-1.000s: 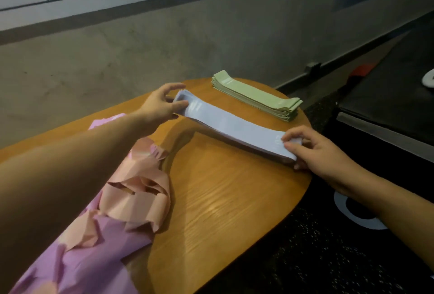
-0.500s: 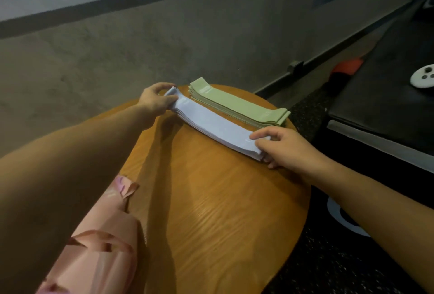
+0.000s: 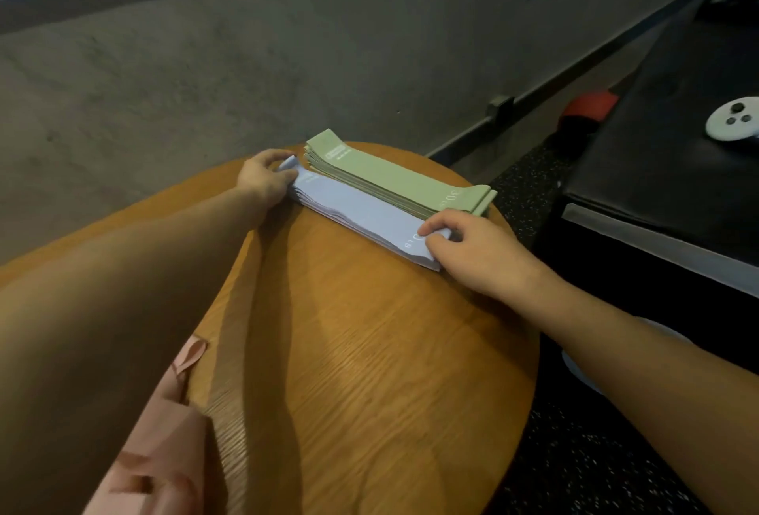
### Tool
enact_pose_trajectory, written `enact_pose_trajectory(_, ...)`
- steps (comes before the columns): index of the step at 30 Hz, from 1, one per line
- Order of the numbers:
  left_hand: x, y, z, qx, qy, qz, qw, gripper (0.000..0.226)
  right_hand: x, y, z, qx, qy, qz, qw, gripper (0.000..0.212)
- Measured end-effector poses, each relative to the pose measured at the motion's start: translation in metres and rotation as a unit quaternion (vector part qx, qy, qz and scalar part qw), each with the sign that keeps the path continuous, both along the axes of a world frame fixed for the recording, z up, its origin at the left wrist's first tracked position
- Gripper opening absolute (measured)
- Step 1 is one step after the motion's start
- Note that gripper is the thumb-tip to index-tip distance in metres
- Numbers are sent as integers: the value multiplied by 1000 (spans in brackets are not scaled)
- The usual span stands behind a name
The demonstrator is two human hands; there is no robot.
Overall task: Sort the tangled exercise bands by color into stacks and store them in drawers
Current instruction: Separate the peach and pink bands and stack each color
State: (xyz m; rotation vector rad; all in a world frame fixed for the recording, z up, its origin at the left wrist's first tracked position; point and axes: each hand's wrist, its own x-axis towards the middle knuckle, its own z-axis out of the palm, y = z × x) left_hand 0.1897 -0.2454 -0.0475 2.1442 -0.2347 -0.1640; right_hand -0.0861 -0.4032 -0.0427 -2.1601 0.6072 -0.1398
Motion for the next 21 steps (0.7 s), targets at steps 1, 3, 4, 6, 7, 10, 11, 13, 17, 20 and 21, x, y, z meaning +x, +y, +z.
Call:
enact_pose_trajectory(1,0,-1,-1,7,-6,0,1000,34,-1,1,0,-36,11,3,999,21)
enact_pose_trajectory(3,1,-1,0,34,-27,-3,999,37,-4,1,-2,-78,22,8,997,22)
enact_pose_trajectory(4,0,0,3,50,-39,-4,998,40,-5,1,-4,-78,19,9,997,22)
enact_pose_trajectory(6,-3,3,7,61,-53,-1,997,45,-7,-1,-6,-61,6,7,998,21)
enact_pose_trajectory(7,-5,5,10,61,-59,-2,996,46,-8,-2,-5,-49,-5,2,999,22)
enact_pose_trajectory(10,-14,16,19,53,-89,-16,994,43,-13,1,2,-38,-45,-12,998,27)
enact_pose_trajectory(11,-18,22,23,49,-97,-19,994,42,-16,3,4,-40,-60,-12,997,28)
enact_pose_trajectory(13,-29,36,32,49,-104,-33,993,40,-22,11,9,-35,-90,-7,995,26)
enact_pose_trajectory(17,-67,72,51,56,-99,-83,990,33,-30,30,18,-10,-117,32,993,10)
enact_pose_trajectory(20,-104,108,61,50,-104,-112,987,27,-36,52,25,13,-106,74,991,8)
enact_pose_trajectory(21,-116,121,63,46,-107,-117,986,25,-38,60,27,20,-104,89,990,9)
